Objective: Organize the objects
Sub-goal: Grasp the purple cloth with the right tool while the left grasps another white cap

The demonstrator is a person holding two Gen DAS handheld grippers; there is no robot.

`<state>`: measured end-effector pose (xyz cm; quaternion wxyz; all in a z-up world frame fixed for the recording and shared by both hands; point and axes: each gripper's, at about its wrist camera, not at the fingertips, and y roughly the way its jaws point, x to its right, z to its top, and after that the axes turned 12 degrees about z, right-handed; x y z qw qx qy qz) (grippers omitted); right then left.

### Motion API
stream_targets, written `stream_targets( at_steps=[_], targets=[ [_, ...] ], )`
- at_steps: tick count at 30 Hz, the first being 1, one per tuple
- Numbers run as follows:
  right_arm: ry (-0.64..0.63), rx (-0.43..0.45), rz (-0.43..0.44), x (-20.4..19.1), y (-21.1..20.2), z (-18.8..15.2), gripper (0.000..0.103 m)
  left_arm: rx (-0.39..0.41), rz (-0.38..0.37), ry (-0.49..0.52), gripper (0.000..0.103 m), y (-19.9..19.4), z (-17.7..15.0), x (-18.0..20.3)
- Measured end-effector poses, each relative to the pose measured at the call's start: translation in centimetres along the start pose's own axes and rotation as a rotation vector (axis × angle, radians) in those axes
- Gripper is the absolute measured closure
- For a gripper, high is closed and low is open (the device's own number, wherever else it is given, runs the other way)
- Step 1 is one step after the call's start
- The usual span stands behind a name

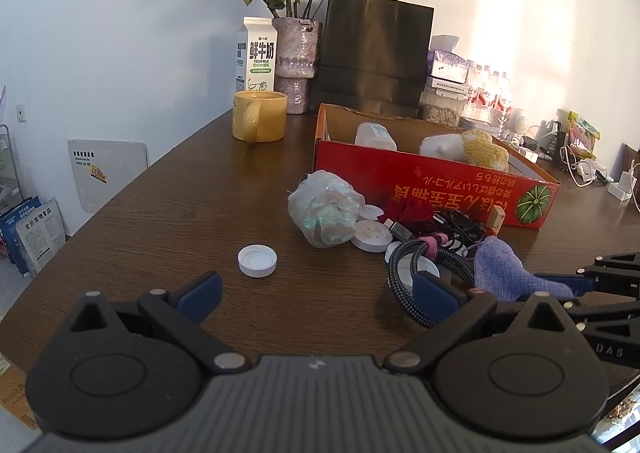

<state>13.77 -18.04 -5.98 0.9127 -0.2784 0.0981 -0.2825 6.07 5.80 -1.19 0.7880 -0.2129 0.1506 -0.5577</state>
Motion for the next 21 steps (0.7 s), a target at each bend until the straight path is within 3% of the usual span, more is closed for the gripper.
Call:
stream_targets(
  at_steps=[2, 9, 21],
  targets=[
    [0.012, 0.024, 0.018, 0.1, -0.4, 0.1, 0.091, 0.0, 0.003, -0.001, 0.0, 0.0, 0.0, 0.0],
    [0.061, 0.111, 0.035, 1.0, -2.2, 0.8, 0.093, -0.004, 0.008, -0.002, 0.0, 0.1, 0.1, -0.1],
    [0.195, 0.247, -0.095, 6.3, -6.0, 0.7, 0.093, -0.046, 0.075, 0.016, 0.0, 3.5, 0.9, -1.1]
  ],
)
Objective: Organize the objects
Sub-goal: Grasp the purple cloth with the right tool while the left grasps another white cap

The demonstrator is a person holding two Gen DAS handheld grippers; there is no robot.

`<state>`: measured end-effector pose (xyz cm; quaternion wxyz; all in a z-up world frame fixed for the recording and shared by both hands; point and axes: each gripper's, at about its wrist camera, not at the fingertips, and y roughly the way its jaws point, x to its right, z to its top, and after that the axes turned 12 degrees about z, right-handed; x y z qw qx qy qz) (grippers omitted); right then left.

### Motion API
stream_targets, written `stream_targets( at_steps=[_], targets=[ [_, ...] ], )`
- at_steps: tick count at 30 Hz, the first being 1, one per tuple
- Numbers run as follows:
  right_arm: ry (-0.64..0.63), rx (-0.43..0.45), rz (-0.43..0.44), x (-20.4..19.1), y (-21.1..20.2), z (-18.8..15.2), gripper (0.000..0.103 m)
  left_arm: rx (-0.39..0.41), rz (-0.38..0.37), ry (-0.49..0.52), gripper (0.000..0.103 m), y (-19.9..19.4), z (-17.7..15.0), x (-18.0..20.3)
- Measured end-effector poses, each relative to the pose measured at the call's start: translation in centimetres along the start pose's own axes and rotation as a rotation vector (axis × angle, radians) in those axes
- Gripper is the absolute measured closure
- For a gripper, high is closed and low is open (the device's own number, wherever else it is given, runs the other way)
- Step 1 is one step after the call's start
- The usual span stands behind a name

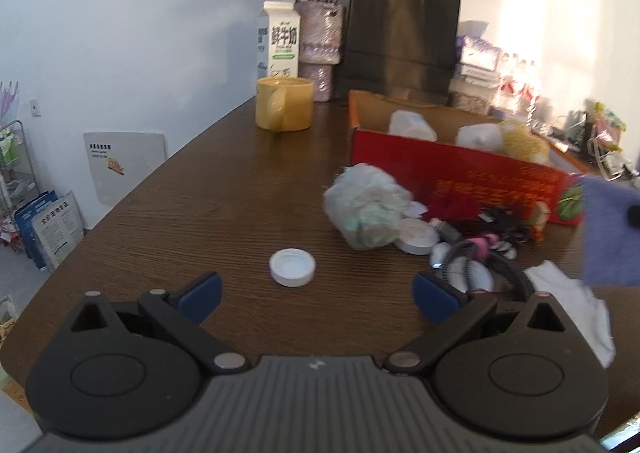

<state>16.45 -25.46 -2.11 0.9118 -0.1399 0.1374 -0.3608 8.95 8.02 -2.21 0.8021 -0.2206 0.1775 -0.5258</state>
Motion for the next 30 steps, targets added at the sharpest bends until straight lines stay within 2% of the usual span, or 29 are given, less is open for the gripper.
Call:
stream_targets(
  at_steps=[4, 6, 8, 9, 12, 13, 22, 30],
  targets=[
    [0.023, 0.013, -0.018, 1.1, -0.2, 0.0, 0.093, -0.02, 0.02, 0.014, 0.001, 1.6, 0.5, -0.2],
    [0.03, 0.012, -0.017, 1.4, -0.1, -0.2, 0.093, -0.022, 0.036, 0.018, 0.013, 2.3, 0.7, -0.3],
    [0.034, 0.009, -0.012, 1.5, 0.1, -0.3, 0.093, -0.033, 0.037, 0.023, 0.032, 2.9, 0.9, -0.3],
    [0.034, 0.008, -0.009, 1.5, 0.1, -0.3, 0.093, -0.042, 0.03, 0.026, 0.034, 3.2, 0.9, -0.3],
    [0.034, 0.001, -0.003, 1.4, 0.4, -0.5, 0.093, -0.042, 0.03, 0.04, 0.062, 3.5, 0.8, -0.2],
    [0.035, 0.0, -0.002, 1.4, 0.5, -0.5, 0.093, -0.04, 0.029, 0.034, 0.074, 3.5, 0.9, -0.2],
    [0.041, 0.001, -0.001, 1.5, 0.7, -0.5, 0.093, -0.021, 0.032, -0.005, 0.074, 3.1, 0.9, -0.6],
    [0.024, 0.03, 0.006, 1.0, 0.4, 0.2, 0.093, 0.087, -0.029, -0.038, 0.074, 0.2, 2.7, 0.3]
  ],
)
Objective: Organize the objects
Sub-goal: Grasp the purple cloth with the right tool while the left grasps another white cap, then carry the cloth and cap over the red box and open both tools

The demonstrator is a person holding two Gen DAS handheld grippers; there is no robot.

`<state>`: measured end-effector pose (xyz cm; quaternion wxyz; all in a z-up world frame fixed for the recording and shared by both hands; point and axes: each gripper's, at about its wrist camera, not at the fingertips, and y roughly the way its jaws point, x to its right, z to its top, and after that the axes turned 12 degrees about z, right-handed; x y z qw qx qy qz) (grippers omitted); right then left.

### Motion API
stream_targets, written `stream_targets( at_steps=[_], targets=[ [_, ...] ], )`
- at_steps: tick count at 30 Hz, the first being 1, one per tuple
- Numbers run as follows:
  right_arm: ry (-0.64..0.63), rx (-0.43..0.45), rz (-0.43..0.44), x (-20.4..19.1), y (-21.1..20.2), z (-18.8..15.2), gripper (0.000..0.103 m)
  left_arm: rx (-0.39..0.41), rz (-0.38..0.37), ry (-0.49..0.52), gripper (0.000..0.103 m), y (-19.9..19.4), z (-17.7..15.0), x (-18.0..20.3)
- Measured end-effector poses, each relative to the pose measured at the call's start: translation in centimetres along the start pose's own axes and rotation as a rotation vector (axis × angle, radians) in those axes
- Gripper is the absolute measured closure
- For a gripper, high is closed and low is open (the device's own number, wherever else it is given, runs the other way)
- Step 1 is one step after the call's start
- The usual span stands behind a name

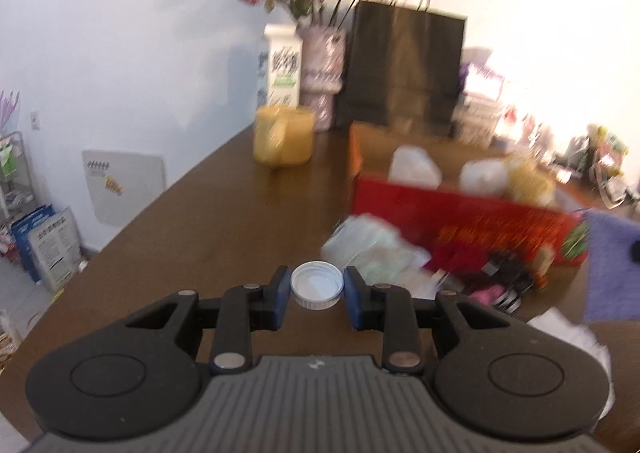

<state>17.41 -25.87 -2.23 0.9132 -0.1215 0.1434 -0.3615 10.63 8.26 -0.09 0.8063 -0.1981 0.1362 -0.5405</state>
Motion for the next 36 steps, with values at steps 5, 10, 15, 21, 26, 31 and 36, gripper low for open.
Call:
stream_targets(
  at_steps=[5, 10, 15, 21, 26, 31, 36],
  targets=[
    [-0.019, 0.03, 0.019, -0.5, 0.6, 1.3, 0.093, 0.078, -0.075, 0.013, 0.074, -1.2, 2.2, 2.5],
    [-0.045, 0.07, 0.045, -0.8, 2.0, 3.5, 0.093, 0.147, -0.142, 0.025, 0.074, -1.4, 4.4, 5.7],
    [-0.076, 0.106, 0.061, -1.0, 3.8, 6.0, 0.093, 0.188, -0.194, 0.04, 0.074, -1.0, 6.4, 8.7],
    [-0.106, 0.148, 0.061, -0.7, 6.4, 9.1, 0.093, 0.221, -0.217, 0.029, 0.074, 0.5, 8.8, 11.1],
    [-0.101, 0.164, 0.041, 0.6, 9.6, 10.9, 0.093, 0.227, -0.212, 0.004, 0.074, 3.0, 10.6, 12.4],
    [-0.086, 0.156, 0.016, 2.3, 13.0, 11.1, 0.093, 0.206, -0.201, 0.003, 0.074, 6.3, 11.3, 13.4],
    [-0.059, 0.111, 0.03, 3.9, 15.6, 10.0, 0.093, 0.166, -0.179, -0.009, 0.074, 9.9, 10.4, 13.9]
  ],
)
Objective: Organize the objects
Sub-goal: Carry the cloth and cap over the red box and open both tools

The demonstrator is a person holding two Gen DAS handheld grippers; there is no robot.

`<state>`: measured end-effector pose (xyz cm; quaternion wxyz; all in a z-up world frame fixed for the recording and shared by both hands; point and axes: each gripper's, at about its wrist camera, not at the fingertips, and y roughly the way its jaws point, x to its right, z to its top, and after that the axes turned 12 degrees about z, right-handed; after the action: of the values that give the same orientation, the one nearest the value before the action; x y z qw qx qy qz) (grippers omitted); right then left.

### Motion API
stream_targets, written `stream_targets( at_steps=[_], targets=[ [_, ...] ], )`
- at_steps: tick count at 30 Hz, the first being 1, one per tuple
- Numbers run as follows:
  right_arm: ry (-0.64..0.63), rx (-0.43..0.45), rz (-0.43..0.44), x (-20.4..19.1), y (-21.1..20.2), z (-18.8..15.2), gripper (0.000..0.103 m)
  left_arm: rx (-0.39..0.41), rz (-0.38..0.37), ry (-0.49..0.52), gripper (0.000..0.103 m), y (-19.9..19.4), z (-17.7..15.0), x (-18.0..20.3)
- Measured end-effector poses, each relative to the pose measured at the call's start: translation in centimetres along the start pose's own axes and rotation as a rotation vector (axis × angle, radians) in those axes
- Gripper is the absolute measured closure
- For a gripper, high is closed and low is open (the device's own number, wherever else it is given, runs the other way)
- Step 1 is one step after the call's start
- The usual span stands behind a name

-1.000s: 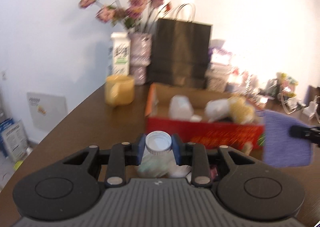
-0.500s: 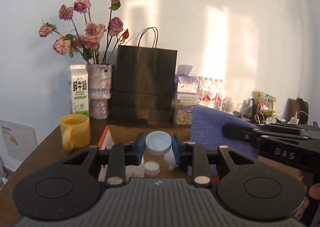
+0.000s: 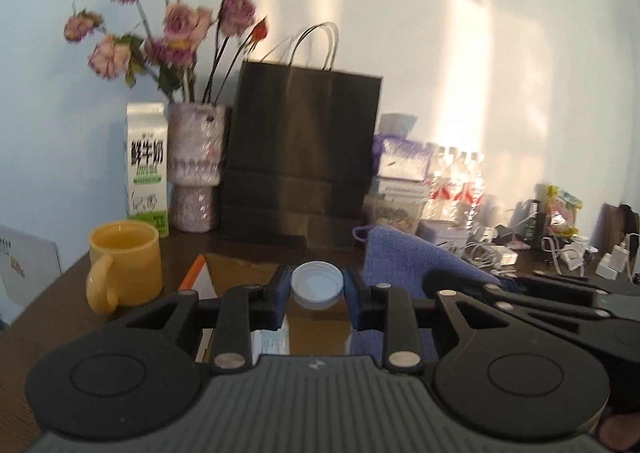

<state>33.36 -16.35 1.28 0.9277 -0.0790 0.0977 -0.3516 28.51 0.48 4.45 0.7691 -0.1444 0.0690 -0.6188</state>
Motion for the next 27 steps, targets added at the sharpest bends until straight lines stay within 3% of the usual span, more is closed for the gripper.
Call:
stream_targets(
  at_steps=[12, 13, 15, 16, 17, 19, 27],
  targets=[
    [-0.026, -0.078, -0.028, 0.5, 1.6, -1.8, 0.091, -0.034, 0.016, 0.03, 0.073, 1.6, -1.3, -0.4],
    [-0.028, -0.085, -0.035, 0.5, 1.6, -1.9, 0.087, -0.037, 0.019, 0.032, 0.071, 1.6, -1.4, -0.4],
    [-0.043, -0.096, -0.059, 0.4, 1.7, -2.1, 0.074, -0.039, 0.024, 0.027, 0.047, 1.5, -1.4, -0.5],
    [-0.046, -0.1, -0.066, 0.3, 1.7, -2.1, 0.047, -0.034, 0.03, 0.023, 0.022, 1.4, -1.4, -0.6],
    [-0.049, -0.103, -0.073, 0.3, 1.6, -2.2, 0.023, -0.021, 0.044, 0.022, 0.005, 1.1, -1.4, -0.7],
    [-0.057, -0.093, -0.095, 0.1, 1.3, -2.2, 0.004, 0.021, 0.086, 0.022, 0.0, 0.5, -1.2, -0.8],
    [-0.046, -0.085, -0.117, 0.4, 1.0, -2.1, 0.0, -0.005, 0.091, 0.029, 0.0, 0.9, -1.3, -0.9]
  ],
)
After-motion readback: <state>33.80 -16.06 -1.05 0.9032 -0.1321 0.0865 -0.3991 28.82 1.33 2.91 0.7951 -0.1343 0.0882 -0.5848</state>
